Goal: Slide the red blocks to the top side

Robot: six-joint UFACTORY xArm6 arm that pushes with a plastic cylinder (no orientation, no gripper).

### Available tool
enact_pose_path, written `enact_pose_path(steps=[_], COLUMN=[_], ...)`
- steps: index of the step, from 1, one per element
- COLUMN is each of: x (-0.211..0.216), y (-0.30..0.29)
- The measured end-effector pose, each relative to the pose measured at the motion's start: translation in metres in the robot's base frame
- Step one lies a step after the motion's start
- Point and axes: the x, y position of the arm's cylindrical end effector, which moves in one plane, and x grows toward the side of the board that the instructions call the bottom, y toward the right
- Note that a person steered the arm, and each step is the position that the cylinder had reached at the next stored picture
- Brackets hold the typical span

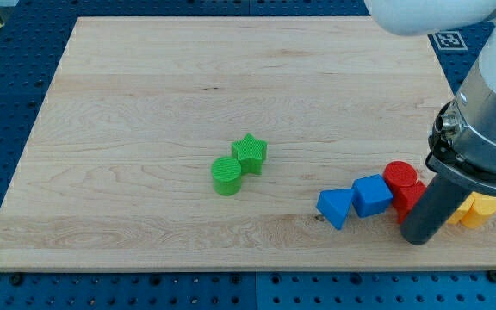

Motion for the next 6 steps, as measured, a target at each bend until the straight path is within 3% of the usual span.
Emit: enact_pose_path(steps=[6], x=[-0.020], y=[-0.017])
